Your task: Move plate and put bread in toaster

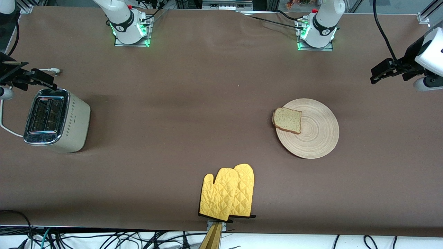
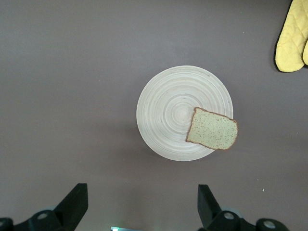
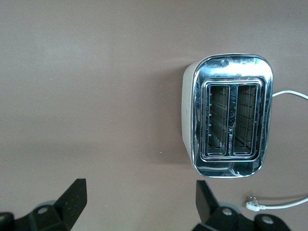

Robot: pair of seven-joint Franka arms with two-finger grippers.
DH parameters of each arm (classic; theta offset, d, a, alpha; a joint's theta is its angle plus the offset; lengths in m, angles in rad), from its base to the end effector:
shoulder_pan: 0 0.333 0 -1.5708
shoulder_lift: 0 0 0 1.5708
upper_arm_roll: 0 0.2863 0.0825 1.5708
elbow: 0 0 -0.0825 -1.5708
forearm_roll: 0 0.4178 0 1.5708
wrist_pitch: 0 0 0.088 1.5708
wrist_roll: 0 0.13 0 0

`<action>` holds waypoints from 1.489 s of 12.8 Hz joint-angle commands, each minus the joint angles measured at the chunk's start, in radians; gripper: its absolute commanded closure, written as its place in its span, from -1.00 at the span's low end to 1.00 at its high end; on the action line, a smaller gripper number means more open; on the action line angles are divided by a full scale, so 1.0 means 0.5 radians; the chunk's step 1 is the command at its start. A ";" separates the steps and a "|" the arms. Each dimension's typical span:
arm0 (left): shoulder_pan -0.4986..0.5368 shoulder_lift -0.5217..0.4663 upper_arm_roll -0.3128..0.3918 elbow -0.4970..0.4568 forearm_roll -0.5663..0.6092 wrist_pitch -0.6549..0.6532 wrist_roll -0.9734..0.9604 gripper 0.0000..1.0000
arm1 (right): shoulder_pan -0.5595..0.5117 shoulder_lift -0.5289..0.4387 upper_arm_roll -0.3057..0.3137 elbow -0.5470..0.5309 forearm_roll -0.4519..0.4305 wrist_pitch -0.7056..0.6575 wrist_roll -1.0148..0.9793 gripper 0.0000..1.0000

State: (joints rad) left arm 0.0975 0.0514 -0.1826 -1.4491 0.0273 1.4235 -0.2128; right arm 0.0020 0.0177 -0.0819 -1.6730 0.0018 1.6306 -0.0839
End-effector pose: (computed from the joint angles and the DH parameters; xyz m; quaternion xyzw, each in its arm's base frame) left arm 0.5840 -0.0434 0.5904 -0.9971 -0.0652 0.0363 0.0145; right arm 0.5904 -0.0468 0.5147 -0.9995 -0.0019 0.0299 0.0026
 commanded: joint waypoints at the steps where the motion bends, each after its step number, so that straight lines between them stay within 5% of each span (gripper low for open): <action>1: -0.002 0.020 -0.021 0.048 0.059 -0.040 -0.007 -1.00 | -0.013 0.014 -0.002 0.045 0.030 -0.040 -0.016 -1.00; 5: -0.051 -0.020 0.030 0.005 0.053 -0.031 -0.013 -1.00 | -0.007 0.017 0.007 0.069 0.024 -0.040 -0.004 -1.00; 9: -0.348 -0.038 0.374 -0.022 0.041 -0.031 -0.013 -1.00 | -0.007 0.017 0.007 0.069 0.024 -0.040 -0.007 -1.00; 19: -0.358 -0.026 0.359 -0.007 0.031 -0.046 -0.019 -1.00 | -0.007 0.017 0.004 0.069 0.024 -0.040 -0.010 -1.00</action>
State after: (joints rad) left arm -0.0670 0.0492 -0.0132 -1.4493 0.0273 1.4101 -0.2134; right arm 0.0022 0.0178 -0.0807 -1.6638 0.0019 1.6306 -0.0839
